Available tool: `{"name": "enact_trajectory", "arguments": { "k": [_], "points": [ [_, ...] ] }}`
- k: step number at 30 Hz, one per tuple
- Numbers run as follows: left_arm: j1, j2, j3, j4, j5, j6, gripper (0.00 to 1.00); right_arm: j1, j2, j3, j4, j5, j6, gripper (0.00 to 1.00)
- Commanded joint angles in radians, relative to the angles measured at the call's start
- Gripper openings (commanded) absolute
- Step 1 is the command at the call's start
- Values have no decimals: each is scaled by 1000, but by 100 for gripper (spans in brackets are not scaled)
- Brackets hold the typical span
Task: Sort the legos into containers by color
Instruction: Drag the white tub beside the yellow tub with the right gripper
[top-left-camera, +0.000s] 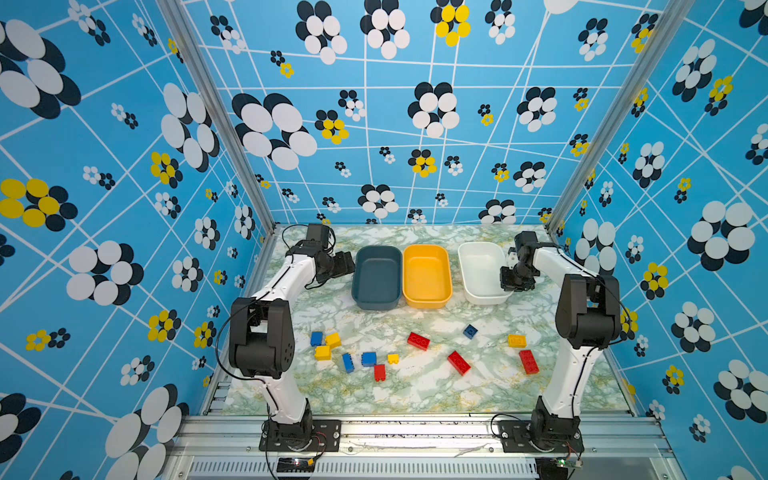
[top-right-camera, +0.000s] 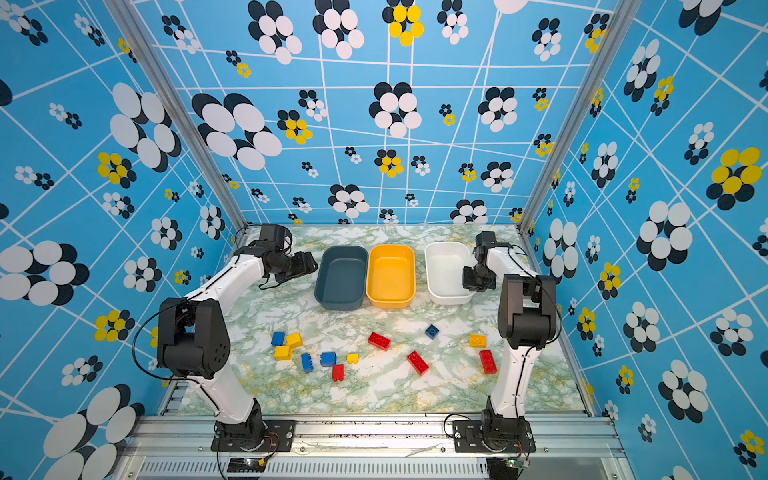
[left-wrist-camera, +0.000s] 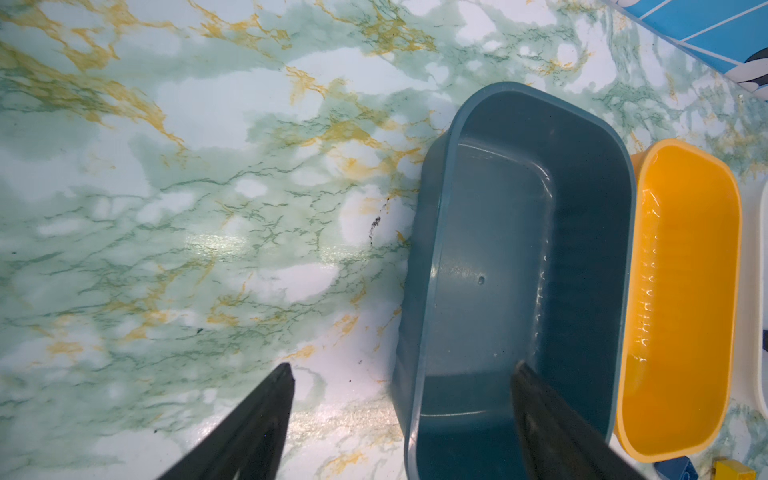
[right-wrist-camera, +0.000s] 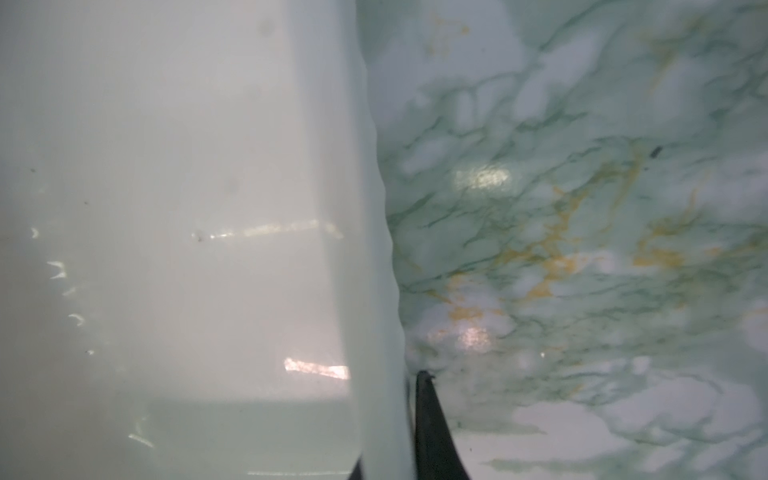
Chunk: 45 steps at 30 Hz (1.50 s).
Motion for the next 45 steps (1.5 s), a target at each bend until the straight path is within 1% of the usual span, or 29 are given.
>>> {"name": "enact_trajectory", "arguments": {
  "k": [1, 5, 22, 34, 39, 40, 41, 45],
  "points": [
    [5, -41, -20, 16, 11, -10, 83, 16, -49, -45, 16, -33, 40, 3],
    [2, -43, -26, 19, 10, -11, 83, 32, -65, -76, 25, -43, 62, 4],
    [-7, -50, -42, 28, 1, -19, 84, 78, -66, -96, 28, -57, 114, 5],
    [-8, -49, -43, 31, 5, -18, 84, 95, -84, -110, 24, -53, 140, 8],
    [-9, -60, -54, 31, 4, -15, 84, 95, -106, -111, 23, -28, 147, 15],
    [-9, -63, -57, 32, 4, -14, 84, 95, -111, -109, 23, -27, 149, 18],
    [-8, -67, -60, 32, 4, -13, 84, 95, -114, -108, 24, -27, 152, 25],
    [-6, -76, -70, 34, 3, -11, 84, 95, -131, -105, 25, -27, 163, 33]
  ]
}}
